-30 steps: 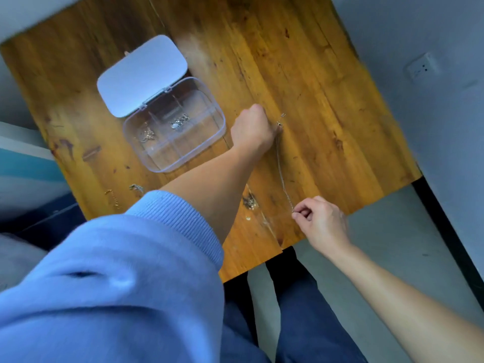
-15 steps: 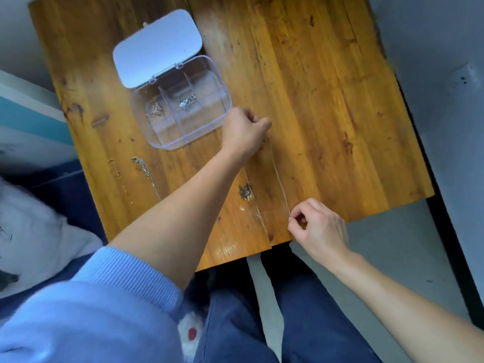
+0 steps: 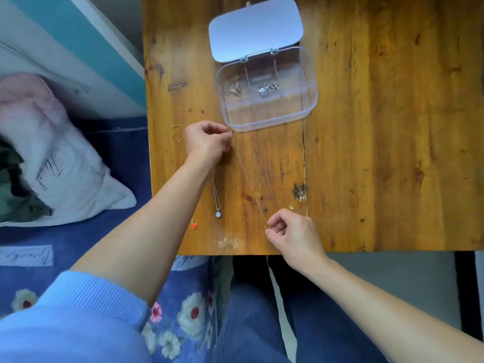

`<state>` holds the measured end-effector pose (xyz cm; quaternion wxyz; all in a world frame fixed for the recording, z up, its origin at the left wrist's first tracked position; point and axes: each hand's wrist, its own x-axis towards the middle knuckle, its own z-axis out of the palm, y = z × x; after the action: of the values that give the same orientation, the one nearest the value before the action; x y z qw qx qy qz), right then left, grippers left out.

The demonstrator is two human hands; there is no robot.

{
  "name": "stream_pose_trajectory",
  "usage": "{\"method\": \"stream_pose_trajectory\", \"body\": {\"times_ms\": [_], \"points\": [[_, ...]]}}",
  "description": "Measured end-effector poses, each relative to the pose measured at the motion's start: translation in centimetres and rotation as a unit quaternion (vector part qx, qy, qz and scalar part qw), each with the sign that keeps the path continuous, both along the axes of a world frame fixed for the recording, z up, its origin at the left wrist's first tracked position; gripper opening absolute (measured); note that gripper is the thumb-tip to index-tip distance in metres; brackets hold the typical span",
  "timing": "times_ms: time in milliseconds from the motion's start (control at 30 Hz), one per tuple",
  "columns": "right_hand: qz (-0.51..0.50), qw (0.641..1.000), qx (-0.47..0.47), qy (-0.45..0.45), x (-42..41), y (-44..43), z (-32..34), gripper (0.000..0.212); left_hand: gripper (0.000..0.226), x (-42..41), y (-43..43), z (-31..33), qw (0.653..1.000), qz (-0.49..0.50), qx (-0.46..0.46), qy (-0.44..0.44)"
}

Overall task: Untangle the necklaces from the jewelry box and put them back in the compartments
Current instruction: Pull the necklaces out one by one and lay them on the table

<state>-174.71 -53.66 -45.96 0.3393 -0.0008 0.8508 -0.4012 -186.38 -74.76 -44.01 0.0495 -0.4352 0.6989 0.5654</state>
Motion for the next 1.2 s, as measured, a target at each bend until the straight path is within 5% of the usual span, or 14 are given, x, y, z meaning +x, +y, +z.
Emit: {"method": "stream_pose_trajectory", "body": {"times_ms": [300, 467, 767, 1000, 1200], "points": [[0.038, 0.996, 0.080, -0.021, 0.2, -4.6, -0.8, 0.014, 0.007, -1.1, -0.9, -1.7, 0.990, -0.091, -0.104, -0.018], [0.052, 0.993, 0.099, -0.036, -0.8, -4.5, 0.3, 0.014, 0.007, -1.4, -1.7, -1.6, 0.986, -0.141, -0.090, -0.015], [-0.094, 0.971, 0.079, 0.207, -17.7, -5.2, 5.7, 0.006, 0.015, -4.5, -5.6, 0.1, 0.987, -0.144, -0.022, 0.060], [0.088, 0.938, 0.291, 0.168, -26.0, -11.9, 3.4, 0.015, 0.027, -5.9, -5.8, -0.5, 0.984, -0.148, 0.098, 0.007], [0.105, 0.903, 0.392, 0.144, -27.9, -13.3, 2.7, 0.037, 0.031, -6.0, -6.5, -0.9, 0.978, -0.147, 0.148, -0.002]]}}
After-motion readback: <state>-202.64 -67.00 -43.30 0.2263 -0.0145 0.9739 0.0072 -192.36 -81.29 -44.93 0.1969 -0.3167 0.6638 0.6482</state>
